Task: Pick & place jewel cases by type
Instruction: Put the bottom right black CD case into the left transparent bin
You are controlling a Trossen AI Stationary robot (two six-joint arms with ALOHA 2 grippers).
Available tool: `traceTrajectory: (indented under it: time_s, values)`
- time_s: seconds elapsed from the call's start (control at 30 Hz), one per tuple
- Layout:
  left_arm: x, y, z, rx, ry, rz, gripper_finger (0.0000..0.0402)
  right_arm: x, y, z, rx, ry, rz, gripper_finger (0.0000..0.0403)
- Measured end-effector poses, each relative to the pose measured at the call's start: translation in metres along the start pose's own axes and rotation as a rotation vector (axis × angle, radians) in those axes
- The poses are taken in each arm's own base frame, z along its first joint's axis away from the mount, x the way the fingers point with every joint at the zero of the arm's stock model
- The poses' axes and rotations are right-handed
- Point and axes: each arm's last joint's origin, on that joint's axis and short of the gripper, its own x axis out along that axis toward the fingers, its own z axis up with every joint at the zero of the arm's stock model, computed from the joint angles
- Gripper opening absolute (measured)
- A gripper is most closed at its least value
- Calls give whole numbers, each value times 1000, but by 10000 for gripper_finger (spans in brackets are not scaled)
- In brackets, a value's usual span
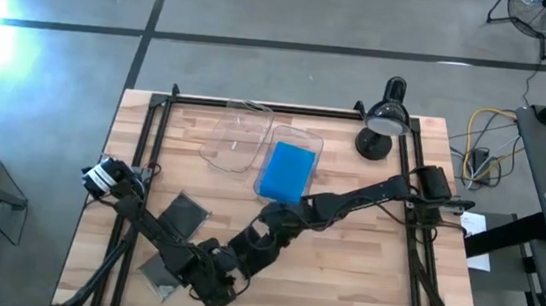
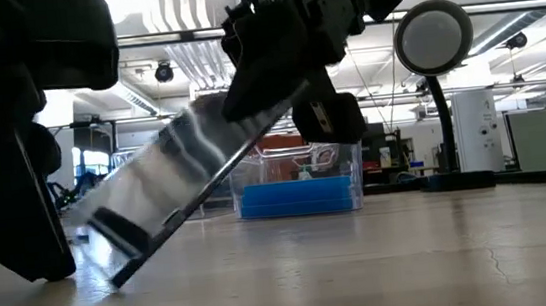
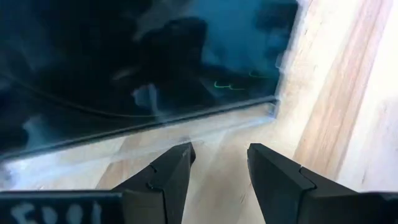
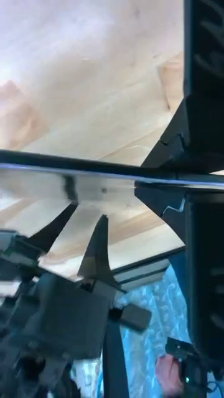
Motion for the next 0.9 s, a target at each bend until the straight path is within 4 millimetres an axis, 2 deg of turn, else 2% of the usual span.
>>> traceTrajectory:
  time_s: [0.17, 0.33, 0.43, 0.5, 0.57, 0.7, 0.9]
  values:
    - [-34, 7, -6, -43, -23, 54, 147, -33, 7, 20, -44, -69, 39, 10]
    - [-77, 14, -17, -158, -37, 78, 147, -94, 27, 51, -198, -270, 92, 9]
    - [-98, 17, -19, -229, -105, 56, 147, -132, 34, 73, -317, -462, -2, 10]
    - [-107, 19, -18, -284, -164, 29, 147, -152, 36, 90, -395, -562, -102, 12]
    - [-111, 21, -15, -330, -216, 19, 147, -165, 32, 109, -464, -590, -178, 12]
    - [-116, 20, -5, -398, -320, -3, 147, -174, 17, 149, -540, -548, -323, 12]
    - [-112, 21, 2, -437, -337, 1, 147, -160, -14, 204, -579, -337, -415, 13]
